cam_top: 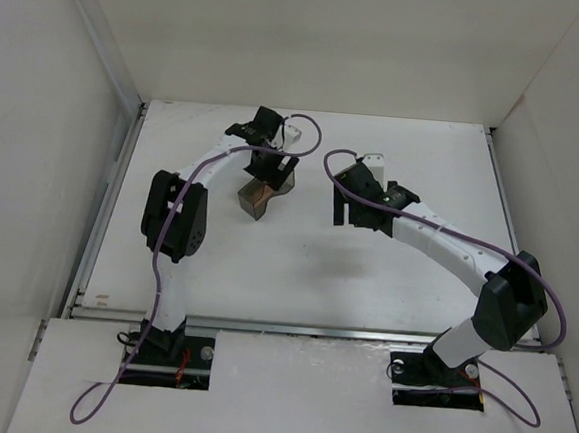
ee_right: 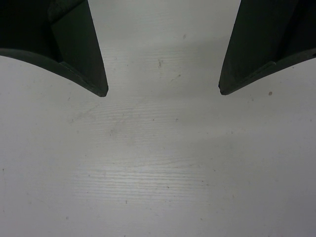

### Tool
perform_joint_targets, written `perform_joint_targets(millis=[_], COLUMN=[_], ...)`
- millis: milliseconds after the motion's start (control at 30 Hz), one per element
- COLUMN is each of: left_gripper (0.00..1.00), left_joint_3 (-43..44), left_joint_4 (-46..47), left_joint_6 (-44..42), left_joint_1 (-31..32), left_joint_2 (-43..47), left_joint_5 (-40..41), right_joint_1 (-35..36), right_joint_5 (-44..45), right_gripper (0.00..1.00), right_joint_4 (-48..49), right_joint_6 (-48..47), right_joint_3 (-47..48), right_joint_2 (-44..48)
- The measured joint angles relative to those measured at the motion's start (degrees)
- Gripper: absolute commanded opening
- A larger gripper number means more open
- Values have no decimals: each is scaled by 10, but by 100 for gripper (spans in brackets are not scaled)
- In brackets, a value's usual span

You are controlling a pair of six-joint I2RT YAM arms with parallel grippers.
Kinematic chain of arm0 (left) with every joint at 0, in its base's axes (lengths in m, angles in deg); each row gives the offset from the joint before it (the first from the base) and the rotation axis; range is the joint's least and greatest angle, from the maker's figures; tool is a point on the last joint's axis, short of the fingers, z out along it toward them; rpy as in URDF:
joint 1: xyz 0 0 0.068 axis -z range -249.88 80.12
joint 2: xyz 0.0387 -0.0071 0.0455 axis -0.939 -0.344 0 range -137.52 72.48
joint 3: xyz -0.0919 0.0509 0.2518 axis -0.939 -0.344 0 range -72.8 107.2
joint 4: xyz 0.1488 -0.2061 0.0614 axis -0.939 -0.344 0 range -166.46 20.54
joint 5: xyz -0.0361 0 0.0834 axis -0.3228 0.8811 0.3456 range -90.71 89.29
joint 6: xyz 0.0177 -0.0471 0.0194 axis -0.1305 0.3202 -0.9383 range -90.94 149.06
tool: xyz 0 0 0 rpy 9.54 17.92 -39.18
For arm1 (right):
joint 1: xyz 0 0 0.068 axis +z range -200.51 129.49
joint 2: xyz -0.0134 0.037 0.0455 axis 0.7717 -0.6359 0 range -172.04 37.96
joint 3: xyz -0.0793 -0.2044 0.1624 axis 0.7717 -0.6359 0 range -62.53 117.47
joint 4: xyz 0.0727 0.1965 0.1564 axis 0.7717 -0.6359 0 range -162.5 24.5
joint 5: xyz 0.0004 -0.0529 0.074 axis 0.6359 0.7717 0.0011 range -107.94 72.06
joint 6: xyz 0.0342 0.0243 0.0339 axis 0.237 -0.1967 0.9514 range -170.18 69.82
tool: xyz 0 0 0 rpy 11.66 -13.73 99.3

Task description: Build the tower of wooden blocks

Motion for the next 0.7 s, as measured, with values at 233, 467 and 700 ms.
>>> perform_joint_targets(millis=[233, 467, 700], left_gripper=[61, 38, 0], left_joint_3=[0, 0, 0], left_joint_4=[-11, -11, -11], left_joint_6=[9, 19, 19], left_joint_1=[-14, -16, 12], left_joint_2=[-21, -21, -21], left_joint_5=[-6, -4, 26], right_joint_1=[0, 0, 0], right_joint_5=[0, 0, 3], right_gripper=[100, 100, 100], right_joint_4=[-2, -3, -5], right_joint_6=[-2, -2, -2], right_joint_3=[1, 9, 12], right_joint_2=[0, -11, -16])
